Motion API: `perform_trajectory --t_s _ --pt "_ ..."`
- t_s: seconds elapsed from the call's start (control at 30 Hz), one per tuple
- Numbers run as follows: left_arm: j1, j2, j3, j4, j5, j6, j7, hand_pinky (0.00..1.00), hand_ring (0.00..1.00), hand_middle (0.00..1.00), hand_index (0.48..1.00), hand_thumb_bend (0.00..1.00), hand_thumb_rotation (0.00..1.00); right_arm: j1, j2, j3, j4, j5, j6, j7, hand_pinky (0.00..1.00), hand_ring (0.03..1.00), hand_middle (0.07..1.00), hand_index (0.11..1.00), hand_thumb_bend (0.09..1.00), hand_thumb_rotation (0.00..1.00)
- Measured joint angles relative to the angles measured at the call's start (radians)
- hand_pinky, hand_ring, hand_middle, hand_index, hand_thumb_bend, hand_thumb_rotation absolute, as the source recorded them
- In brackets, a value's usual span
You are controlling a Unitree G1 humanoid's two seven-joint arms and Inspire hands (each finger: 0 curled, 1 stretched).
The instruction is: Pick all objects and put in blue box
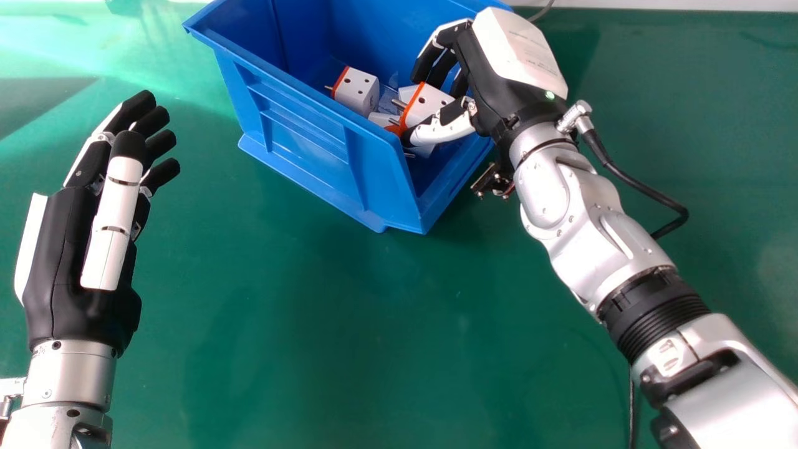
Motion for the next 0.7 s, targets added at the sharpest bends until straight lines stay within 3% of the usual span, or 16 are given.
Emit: perform_trajectory --t_s 0.2,0.43,0.7 --pt "-0.003 0.000 0.001 0.017 -0.001 -0.012 -0.003 0.88 0.89 0.89 0.858 0.54 0.77 0.000 -0.007 0.012 -0.001 -0.005 0.000 0.007 0.62 0.788 0.849 0.821 0.831 0.16" --pt "-0.006 0.000 0.006 0.030 -0.001 -0.019 -0.008 0.89 0.89 0.89 0.858 0.54 0.77 0.000 -0.018 0.027 -0.021 -0.027 0.026 0.031 0.69 0.849 0.901 0.884 0.871 0.22" --pt "-0.015 0.003 0.014 0.062 -0.001 -0.044 -0.022 0.89 0.90 0.89 0.862 0.55 0.77 0.000 -0.018 0.027 -0.030 -0.026 0.026 0.031 0.70 0.853 0.900 0.882 0.858 0.17"
